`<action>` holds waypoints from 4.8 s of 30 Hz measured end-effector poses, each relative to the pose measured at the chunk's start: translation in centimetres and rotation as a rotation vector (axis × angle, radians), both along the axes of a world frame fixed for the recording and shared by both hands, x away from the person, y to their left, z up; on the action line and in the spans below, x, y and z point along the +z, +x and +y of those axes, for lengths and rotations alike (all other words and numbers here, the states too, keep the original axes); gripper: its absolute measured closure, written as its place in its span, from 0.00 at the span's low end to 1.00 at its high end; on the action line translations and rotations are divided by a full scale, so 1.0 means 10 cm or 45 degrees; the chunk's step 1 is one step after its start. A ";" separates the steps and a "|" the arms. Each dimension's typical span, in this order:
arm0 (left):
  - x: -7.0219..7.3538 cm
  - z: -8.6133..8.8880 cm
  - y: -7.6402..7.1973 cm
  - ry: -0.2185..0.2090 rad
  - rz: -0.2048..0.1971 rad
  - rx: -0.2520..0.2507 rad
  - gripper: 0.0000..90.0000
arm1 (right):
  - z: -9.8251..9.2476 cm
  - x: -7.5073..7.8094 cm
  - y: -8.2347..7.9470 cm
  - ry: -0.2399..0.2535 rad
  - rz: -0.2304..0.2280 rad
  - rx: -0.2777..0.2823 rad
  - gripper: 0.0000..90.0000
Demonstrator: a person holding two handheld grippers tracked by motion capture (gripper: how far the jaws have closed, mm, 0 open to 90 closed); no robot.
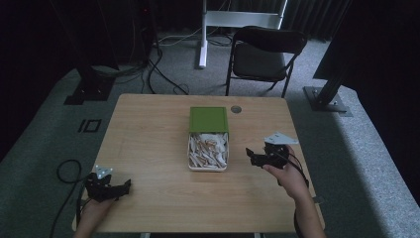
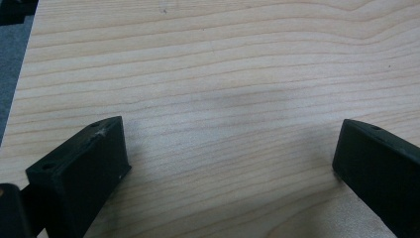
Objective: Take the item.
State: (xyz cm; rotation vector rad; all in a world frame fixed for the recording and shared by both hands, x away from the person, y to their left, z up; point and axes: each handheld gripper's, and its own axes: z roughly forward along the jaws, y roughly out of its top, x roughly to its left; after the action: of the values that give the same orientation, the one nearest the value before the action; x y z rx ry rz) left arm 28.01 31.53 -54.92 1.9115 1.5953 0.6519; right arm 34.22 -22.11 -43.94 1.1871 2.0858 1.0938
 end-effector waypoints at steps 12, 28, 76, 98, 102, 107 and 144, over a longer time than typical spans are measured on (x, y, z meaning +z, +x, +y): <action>0.00 0.00 0.00 0.000 -0.001 0.000 0.02 | 0.40 0.10 0.09 -0.047 -0.011 0.172 0.25; 0.00 0.00 0.00 -0.003 -0.002 0.002 0.02 | 0.84 0.08 0.25 -0.076 0.023 0.364 0.58; 0.00 0.00 0.00 0.000 0.000 0.000 0.02 | 1.17 -0.06 0.45 -0.198 0.182 0.408 0.92; 0.00 0.00 0.00 0.001 0.000 -0.001 0.02 | 0.63 0.41 0.38 0.070 0.039 0.291 0.93; 0.00 0.00 0.00 0.000 0.000 0.001 0.02 | 0.53 0.41 0.40 0.112 0.027 0.245 0.93; 0.00 0.00 0.00 0.001 0.000 0.000 0.02 | 0.40 0.36 0.46 0.119 0.027 0.167 0.93; 0.00 0.00 0.00 0.000 0.000 0.000 0.02 | 0.38 -0.81 1.08 0.211 0.197 -0.275 0.93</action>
State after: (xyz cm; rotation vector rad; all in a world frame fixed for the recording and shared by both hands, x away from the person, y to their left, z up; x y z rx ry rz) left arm 28.01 31.53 -54.92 1.9112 1.5953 0.6519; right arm 44.99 -18.27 -52.09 1.5824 1.9507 1.1195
